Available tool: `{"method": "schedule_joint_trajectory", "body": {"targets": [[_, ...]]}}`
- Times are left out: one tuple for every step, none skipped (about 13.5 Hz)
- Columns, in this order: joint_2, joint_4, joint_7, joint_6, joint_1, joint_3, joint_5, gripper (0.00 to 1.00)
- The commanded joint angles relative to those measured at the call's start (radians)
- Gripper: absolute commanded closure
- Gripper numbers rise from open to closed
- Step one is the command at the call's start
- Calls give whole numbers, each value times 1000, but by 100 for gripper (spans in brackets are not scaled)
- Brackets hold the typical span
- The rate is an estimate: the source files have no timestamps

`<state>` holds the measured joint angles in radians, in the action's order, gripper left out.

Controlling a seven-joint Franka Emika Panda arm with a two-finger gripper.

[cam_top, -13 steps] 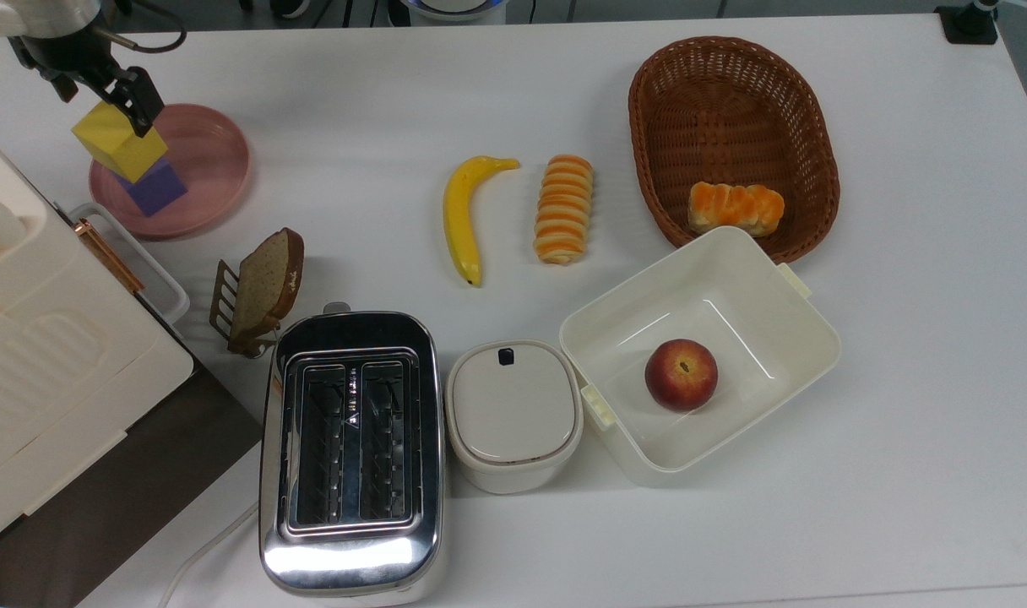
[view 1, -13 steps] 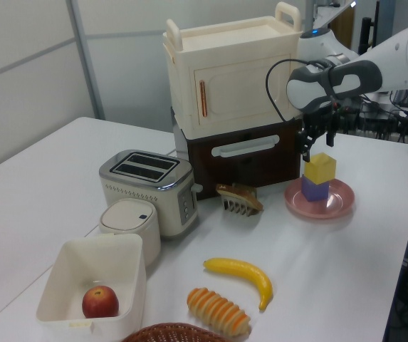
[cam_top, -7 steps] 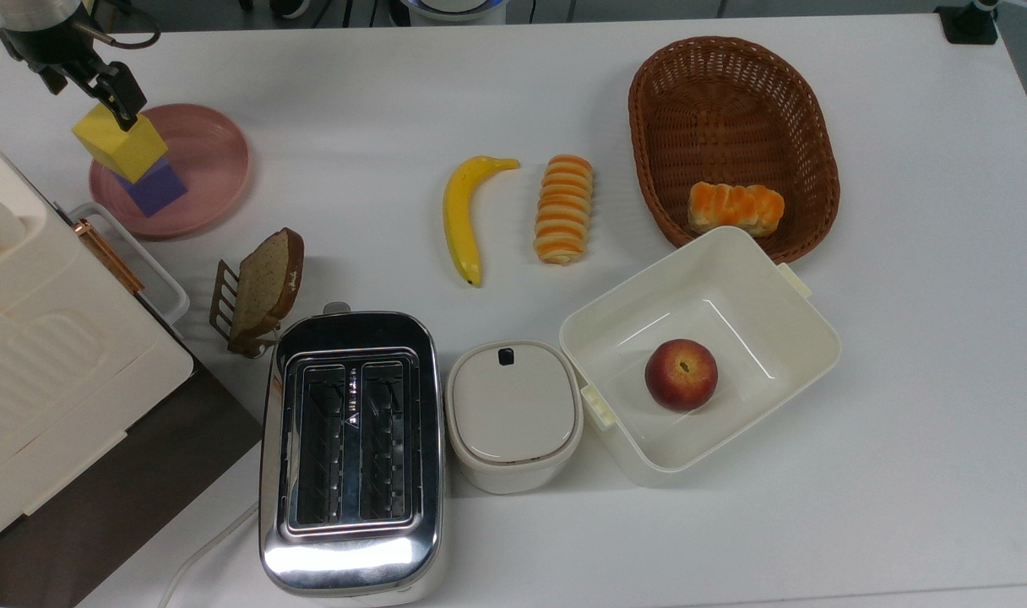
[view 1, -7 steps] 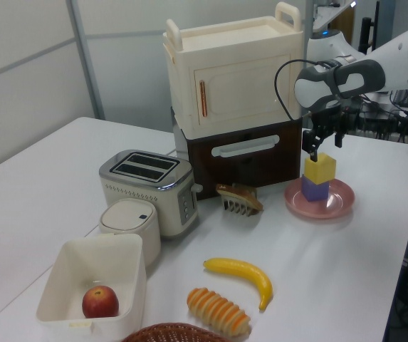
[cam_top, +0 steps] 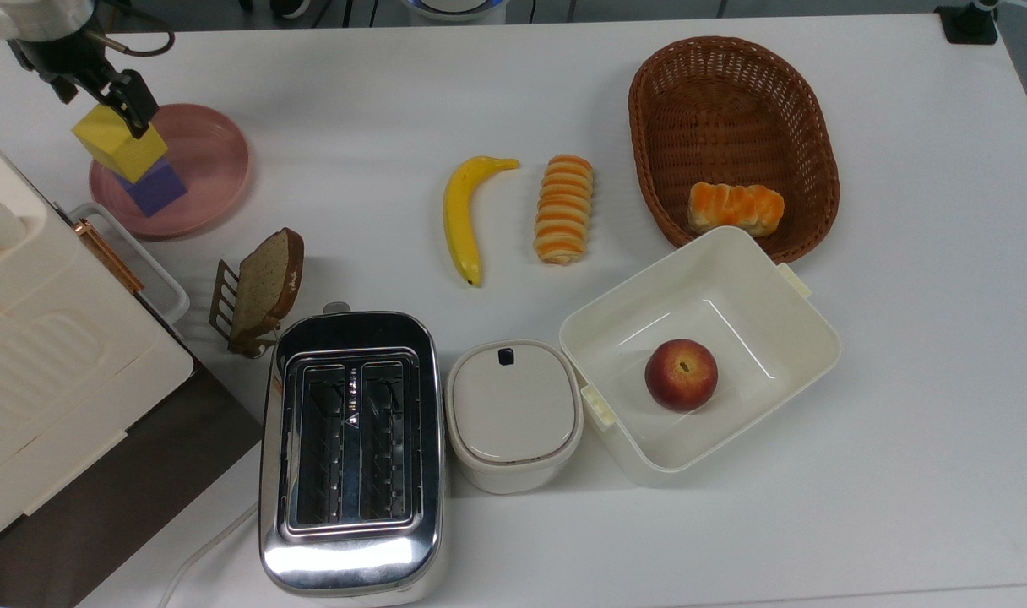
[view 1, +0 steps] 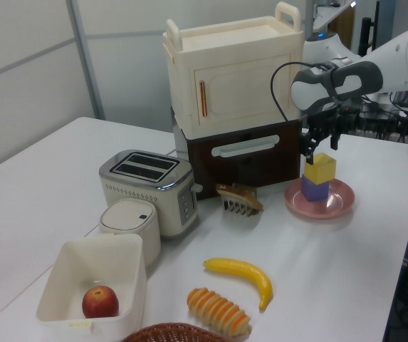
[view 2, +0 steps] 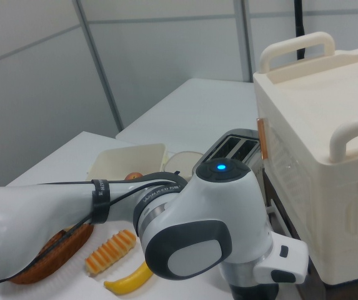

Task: Put the yellow cube on the table
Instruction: 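Lower the gripper around the yellow cube and close it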

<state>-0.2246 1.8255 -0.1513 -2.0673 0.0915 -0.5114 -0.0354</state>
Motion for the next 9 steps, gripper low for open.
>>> {"method": "schedule_joint_trajectory", "body": {"targets": [[-8,29,-25,-53,23,17,23,0],[-18,29,-25,-54,30,22,23,0],[-18,29,-25,-54,34,22,23,0],[-18,29,-25,-54,34,22,23,0],[-18,29,-25,-54,34,22,23,0],[-19,29,-25,-57,34,24,23,0],[-22,29,-25,-66,34,24,23,0],[-22,29,-25,-67,34,22,23,0],[-22,29,-25,-68,36,24,23,0]]}}
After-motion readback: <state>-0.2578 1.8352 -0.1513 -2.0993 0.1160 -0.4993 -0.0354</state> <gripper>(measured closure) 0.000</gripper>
